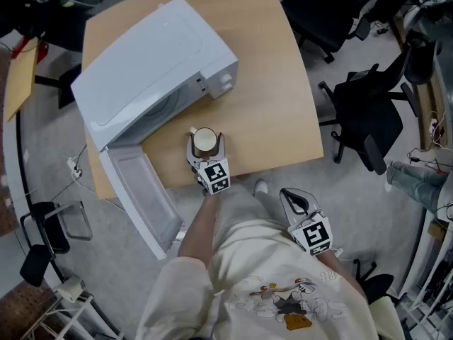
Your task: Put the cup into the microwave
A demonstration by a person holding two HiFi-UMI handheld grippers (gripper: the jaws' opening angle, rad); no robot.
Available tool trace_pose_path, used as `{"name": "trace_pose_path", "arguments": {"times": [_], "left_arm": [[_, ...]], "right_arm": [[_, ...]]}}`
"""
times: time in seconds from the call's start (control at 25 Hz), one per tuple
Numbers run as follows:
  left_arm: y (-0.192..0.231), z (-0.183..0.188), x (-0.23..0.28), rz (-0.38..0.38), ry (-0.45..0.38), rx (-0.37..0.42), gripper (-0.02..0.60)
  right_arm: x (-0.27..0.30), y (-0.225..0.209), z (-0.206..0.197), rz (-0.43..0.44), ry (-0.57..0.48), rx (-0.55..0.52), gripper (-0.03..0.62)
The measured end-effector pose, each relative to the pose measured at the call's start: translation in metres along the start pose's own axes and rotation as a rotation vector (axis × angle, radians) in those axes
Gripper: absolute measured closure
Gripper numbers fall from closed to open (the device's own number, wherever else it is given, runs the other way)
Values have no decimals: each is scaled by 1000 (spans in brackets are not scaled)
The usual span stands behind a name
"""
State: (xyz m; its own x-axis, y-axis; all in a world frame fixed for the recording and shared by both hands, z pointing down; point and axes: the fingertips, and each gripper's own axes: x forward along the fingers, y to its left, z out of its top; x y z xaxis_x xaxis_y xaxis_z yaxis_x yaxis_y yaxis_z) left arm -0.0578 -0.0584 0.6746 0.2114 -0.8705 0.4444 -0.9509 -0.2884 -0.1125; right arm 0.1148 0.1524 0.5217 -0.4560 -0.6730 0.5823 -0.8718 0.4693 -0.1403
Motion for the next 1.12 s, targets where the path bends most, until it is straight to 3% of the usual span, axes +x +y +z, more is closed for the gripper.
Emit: {"name": "trace_pose_path", "arguments": {"times": [0.12, 0.2, 0.24, 0.32, 0.44, 0.56, 0.72, 1.12], "left_arm": [[-3, -6, -14, 8, 49, -22, 107], [-17, -3, -46, -7, 61, -20, 109], [-28, 3, -72, -24, 58, -17, 143], [-51, 26, -132, -75, 41, -30, 257], [-76, 53, -212, -134, 21, -48, 564], [-87, 52, -255, -174, 64, -78, 577], [-88, 48, -270, -198, 70, -101, 575], [-83, 57, -275, -160, 55, -130, 575]], "right_arm": [[-16, 5, -11, 23, -40, -4, 588], [-26, 10, -22, 42, -43, 14, 589], [-31, 14, -29, 54, -35, 31, 588], [-34, 18, -37, 72, -32, 50, 588], [-31, 27, -30, 77, -78, 52, 588], [-26, 40, -20, 88, -118, 42, 589], [-20, 49, -11, 89, -156, 40, 588], [-26, 48, -1, 93, -197, 25, 551]]}}
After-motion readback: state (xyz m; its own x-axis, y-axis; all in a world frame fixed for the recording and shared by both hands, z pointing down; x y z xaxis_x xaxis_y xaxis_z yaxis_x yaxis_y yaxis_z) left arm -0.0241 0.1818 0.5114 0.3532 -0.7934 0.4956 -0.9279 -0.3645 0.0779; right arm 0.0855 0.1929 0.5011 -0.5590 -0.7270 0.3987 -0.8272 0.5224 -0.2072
